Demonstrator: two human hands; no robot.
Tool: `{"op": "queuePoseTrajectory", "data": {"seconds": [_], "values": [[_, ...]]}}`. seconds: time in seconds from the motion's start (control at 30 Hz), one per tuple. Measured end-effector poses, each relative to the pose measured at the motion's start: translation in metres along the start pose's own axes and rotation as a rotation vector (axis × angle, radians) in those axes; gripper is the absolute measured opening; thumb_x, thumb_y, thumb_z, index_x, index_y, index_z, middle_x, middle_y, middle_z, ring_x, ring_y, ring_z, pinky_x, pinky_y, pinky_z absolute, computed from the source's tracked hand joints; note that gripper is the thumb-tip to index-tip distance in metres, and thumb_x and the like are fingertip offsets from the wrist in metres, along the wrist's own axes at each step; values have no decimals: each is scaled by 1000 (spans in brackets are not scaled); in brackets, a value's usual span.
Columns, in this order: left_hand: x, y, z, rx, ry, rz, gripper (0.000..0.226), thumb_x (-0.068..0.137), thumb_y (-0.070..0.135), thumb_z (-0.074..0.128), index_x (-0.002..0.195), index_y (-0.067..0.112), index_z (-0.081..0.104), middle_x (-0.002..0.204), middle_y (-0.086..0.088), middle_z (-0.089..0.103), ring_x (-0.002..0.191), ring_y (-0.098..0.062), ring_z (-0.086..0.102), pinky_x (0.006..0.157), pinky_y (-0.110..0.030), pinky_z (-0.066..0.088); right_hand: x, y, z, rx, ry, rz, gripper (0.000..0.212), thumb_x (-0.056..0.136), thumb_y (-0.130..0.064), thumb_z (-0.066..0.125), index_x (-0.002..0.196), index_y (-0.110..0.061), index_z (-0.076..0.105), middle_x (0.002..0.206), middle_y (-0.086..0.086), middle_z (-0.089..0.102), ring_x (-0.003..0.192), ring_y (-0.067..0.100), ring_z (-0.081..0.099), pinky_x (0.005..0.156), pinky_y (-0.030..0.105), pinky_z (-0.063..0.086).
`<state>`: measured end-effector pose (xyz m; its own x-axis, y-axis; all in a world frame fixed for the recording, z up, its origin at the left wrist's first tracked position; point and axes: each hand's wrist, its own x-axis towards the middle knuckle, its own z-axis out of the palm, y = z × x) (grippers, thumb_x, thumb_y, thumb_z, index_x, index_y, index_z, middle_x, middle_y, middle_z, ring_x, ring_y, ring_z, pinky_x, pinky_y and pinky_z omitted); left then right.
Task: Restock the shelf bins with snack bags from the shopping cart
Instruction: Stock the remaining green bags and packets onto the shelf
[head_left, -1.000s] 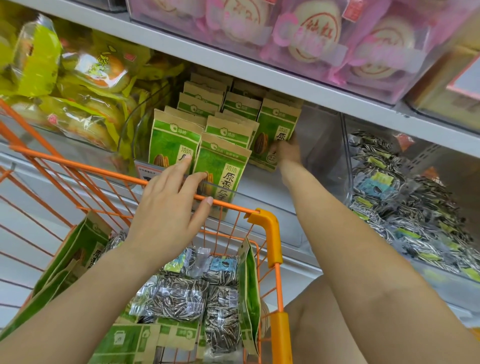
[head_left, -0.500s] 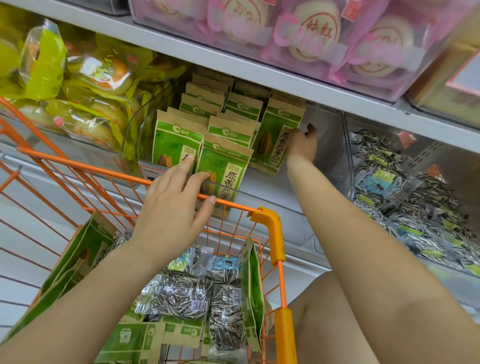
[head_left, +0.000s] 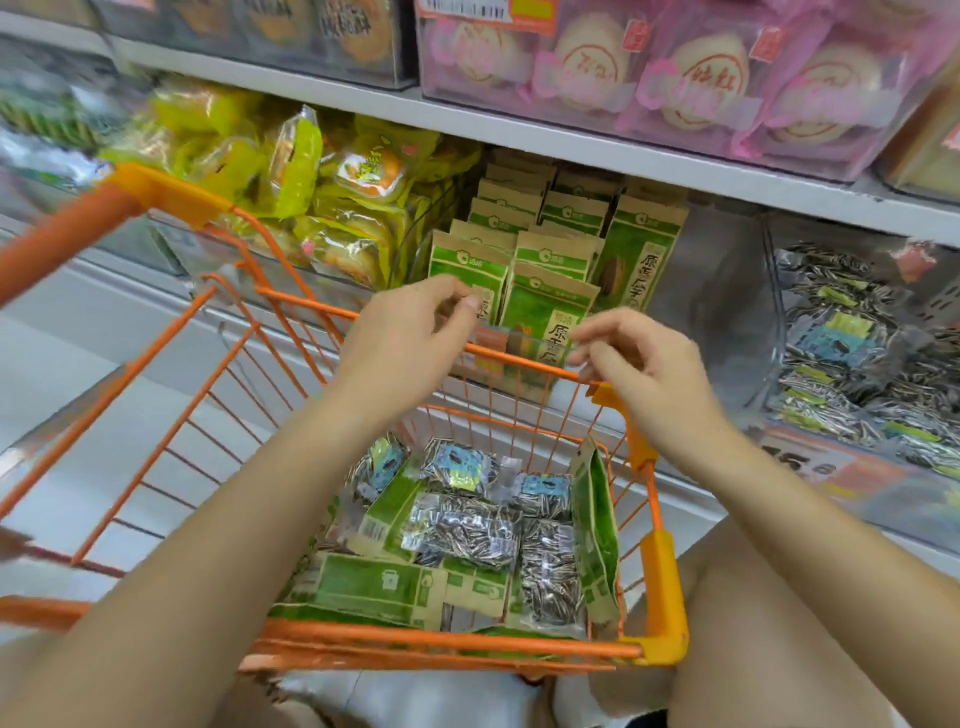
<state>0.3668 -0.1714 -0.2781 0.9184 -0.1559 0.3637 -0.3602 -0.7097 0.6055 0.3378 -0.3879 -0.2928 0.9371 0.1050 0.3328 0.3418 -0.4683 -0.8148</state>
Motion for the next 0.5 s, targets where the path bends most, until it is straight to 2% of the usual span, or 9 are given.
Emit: {"op": "queuePoseTrajectory", "data": {"seconds": [0.07, 0.13, 0.2, 0.23, 0.3, 0.37, 0.43, 0.5], "values": [[-17, -7, -21, 58, -117, 18, 23, 96, 35, 47, 106, 22, 64, 72, 17, 57, 68, -4, 54, 59, -26, 41, -2, -6, 9, -373, -383, -29, 22, 93, -17, 55, 108, -31, 63, 95, -12, 69, 87, 6, 63, 77, 30, 51], [-37, -23, -32, 123, -291, -12, 25, 95, 35, 48, 112, 23, 62, 82, 15, 60, 79, -9, 59, 69, -25, 46, -3, -8, 19, -742, -806, -28, 40, 91, -14, 53, 127, -31, 54, 113, -7, 64, 101, 14, 60, 77, 33, 49], [-57, -43, -33, 252, -384, -15, 26, 96, 37, 47, 112, 24, 62, 82, 13, 59, 80, -11, 59, 69, -27, 47, -9, -3, 31, -1089, -1110, -54, 56, 86, -9, 54, 137, -30, 45, 118, 3, 60, 108, 25, 55, 78, 33, 46], [-65, -53, -31, 317, -394, -12, 26, 96, 38, 46, 111, 24, 62, 81, 13, 59, 78, -12, 59, 67, -28, 46, -12, 0, 35, -1229, -1217, -74, 57, 86, -13, 56, 139, -28, 42, 118, 7, 60, 109, 28, 54, 86, 36, 46], [-73, -66, -25, 407, -418, -30, 26, 96, 37, 44, 111, 25, 61, 87, 8, 65, 82, -16, 61, 67, -29, 48, -16, 12, 44, -1387, -1382, -25, 63, 85, -21, 58, 144, -25, 37, 124, 9, 56, 115, 32, 53, 98, 44, 44], [-75, -72, -21, 408, -452, -62, 27, 96, 36, 44, 110, 24, 63, 95, 3, 69, 85, -18, 62, 70, -30, 50, -16, 21, 50, -1420, -1487, 87, 70, 84, -27, 63, 147, -26, 32, 131, 10, 52, 119, 33, 50, 100, 47, 43], [-74, -76, -21, 411, -428, -110, 27, 97, 38, 42, 108, 23, 63, 95, 2, 69, 86, -19, 62, 70, -31, 51, -16, 27, 53, -1448, -1515, 92, 70, 81, -37, 69, 143, -26, 39, 127, 7, 57, 114, 30, 54, 98, 46, 44], [-72, -84, -23, 526, -387, -176, 29, 97, 38, 39, 105, 20, 61, 92, 1, 67, 84, -21, 62, 64, -29, 48, -15, 31, 53, -1516, -1520, 53, 65, 79, -45, 70, 138, -27, 48, 124, 4, 59, 111, 29, 55, 96, 44, 46]]}}
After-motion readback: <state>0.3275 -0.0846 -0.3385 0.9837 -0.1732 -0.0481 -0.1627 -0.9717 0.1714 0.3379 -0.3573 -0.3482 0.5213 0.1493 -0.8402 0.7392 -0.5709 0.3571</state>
